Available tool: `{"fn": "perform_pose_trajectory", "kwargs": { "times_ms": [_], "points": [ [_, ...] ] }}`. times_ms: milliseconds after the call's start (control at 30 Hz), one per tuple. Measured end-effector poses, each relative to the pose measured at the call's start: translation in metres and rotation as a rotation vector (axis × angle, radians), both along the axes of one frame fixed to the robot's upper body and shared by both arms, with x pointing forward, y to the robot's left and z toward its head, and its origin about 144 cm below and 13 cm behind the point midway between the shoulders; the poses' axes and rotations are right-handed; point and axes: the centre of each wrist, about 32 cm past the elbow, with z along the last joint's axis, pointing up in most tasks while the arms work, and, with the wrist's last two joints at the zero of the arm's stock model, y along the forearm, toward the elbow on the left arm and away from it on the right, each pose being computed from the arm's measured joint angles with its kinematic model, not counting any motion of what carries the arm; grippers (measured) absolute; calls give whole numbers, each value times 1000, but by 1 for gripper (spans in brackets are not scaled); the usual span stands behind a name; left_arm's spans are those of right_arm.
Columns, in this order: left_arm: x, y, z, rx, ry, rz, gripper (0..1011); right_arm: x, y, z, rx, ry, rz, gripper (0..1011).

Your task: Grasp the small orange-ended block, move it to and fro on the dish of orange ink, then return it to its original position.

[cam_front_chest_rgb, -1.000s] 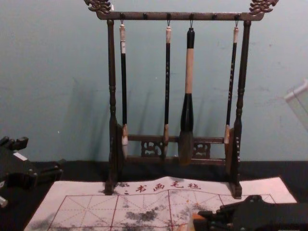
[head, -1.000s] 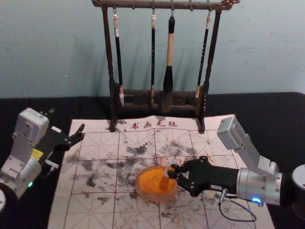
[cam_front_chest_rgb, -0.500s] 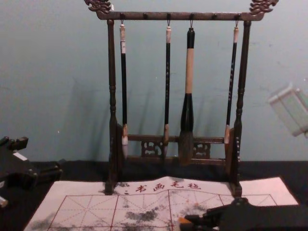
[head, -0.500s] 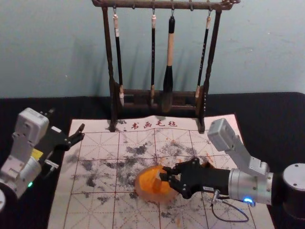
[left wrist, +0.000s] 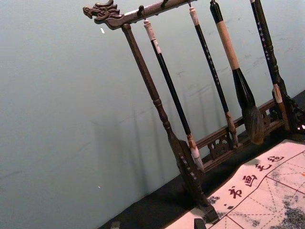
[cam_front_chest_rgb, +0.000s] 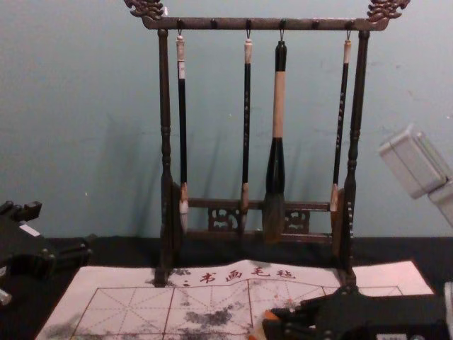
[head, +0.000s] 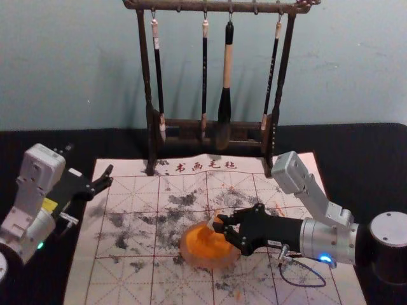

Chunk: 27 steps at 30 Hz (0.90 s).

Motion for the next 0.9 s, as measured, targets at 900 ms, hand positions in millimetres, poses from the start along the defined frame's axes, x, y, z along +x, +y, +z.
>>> {"fn": "perform_pose_trajectory", "kwargs": {
  "times_ms": [900],
  "points": [
    [0, 0, 0, 0, 0, 0, 1002, -12, -20, 12, -37, -10, -46, 104]
  ]
}}
